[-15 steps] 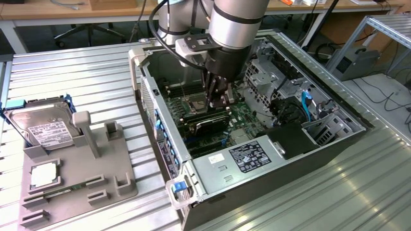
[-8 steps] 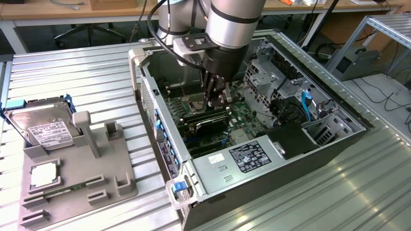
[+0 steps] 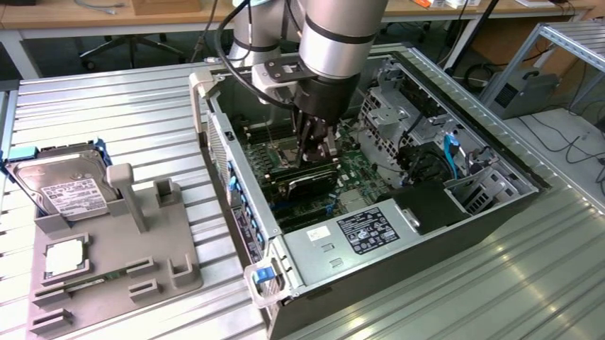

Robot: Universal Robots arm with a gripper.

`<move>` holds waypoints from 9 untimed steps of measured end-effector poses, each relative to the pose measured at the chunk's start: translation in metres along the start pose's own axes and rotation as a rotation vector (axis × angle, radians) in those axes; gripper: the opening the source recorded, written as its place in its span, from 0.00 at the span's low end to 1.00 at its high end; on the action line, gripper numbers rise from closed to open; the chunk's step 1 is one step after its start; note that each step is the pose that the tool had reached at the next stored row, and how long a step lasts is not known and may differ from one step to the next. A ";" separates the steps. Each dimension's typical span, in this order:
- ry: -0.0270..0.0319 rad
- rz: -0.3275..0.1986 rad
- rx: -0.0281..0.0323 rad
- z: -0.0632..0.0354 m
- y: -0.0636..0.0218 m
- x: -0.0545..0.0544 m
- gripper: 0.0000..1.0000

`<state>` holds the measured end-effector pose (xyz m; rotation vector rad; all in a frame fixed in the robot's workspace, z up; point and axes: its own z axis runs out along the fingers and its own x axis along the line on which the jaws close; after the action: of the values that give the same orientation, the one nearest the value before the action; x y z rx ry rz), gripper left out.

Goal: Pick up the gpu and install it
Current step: 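Press down on the gpu until it lock into place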

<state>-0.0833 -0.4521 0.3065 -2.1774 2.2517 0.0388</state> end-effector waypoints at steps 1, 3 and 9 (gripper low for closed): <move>0.0001 0.000 0.0000 0.0000 0.0000 0.000 0.11; 0.0000 0.000 0.0000 0.0001 0.0001 0.000 0.11; -0.0002 0.000 0.0001 0.0245 -0.0001 0.001 0.11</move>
<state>-0.0834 -0.4521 0.2821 -2.1771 2.2516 0.0389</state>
